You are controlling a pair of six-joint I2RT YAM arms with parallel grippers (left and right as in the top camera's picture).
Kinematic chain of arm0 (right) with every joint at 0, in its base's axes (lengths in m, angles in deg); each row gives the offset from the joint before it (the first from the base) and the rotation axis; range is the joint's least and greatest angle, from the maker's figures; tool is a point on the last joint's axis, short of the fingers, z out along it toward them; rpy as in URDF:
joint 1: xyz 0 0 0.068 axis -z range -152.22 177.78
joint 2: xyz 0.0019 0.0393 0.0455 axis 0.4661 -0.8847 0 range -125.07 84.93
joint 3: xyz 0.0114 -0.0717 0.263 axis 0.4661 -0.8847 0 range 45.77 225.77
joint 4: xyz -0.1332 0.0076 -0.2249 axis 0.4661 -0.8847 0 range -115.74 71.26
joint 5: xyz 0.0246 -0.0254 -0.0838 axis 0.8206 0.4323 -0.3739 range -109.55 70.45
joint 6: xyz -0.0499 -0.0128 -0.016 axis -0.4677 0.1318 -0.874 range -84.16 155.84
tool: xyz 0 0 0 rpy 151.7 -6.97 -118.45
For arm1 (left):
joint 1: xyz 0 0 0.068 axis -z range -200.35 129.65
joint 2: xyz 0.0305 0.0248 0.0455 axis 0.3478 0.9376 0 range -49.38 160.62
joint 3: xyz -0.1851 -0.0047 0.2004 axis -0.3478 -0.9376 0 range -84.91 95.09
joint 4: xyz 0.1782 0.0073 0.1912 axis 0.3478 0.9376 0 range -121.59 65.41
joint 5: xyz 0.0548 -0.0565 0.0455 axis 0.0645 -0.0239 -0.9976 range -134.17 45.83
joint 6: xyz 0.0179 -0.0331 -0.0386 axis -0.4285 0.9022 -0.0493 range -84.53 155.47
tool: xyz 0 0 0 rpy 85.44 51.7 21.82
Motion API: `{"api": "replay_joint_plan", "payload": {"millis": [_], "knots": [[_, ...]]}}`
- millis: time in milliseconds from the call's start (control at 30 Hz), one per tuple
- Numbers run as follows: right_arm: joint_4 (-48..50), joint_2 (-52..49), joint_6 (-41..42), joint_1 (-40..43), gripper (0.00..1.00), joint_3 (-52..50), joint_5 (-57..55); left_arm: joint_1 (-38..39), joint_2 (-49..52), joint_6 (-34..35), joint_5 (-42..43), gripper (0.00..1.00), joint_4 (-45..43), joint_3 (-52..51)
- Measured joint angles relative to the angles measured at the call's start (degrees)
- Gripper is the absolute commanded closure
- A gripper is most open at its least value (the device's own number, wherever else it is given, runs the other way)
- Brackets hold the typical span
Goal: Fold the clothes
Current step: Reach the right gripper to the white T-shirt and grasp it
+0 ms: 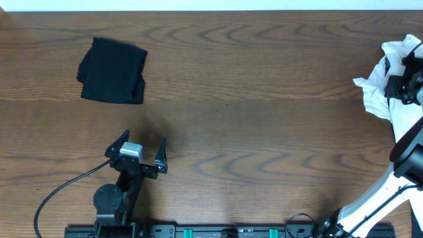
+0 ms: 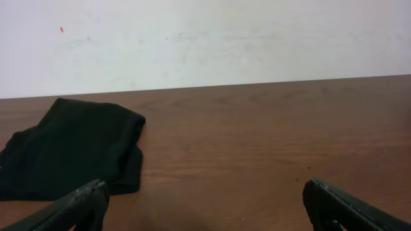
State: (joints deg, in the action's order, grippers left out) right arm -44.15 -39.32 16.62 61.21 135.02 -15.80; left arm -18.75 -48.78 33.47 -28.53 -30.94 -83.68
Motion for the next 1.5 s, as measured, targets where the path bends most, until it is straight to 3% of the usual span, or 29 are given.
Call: {"api": "replay_joint_plan", "payload": {"millis": [33,200,467,967,1267,1500], "knots": [[0.5,0.0,-0.4,-0.2,0.61,0.0,-0.1,0.0,0.0,0.0,0.0,0.02,0.0,0.0],[1.3,0.0,-1.2,-0.5,0.78,0.0,-0.7,0.0,0.0,0.0,0.0,0.02,0.0,0.0],[1.2,0.0,-0.5,-0.5,0.7,0.0,-0.8,0.0,0.0,0.0,0.0,0.02,0.0,0.0],[1.7,0.0,0.6,-0.3,0.76,0.0,-0.8,0.0,0.0,0.0,0.0,0.02,0.0,0.0],[1.7,-0.1,1.7,0.0,0.73,0.0,-0.8,0.0,0.0,0.0,0.0,0.02,0.0,0.0],[1.9,-2.4,2.1,0.5,0.83,0.0,-0.8,0.0,0.0,0.0,0.0,0.02,0.0,0.0]]}}
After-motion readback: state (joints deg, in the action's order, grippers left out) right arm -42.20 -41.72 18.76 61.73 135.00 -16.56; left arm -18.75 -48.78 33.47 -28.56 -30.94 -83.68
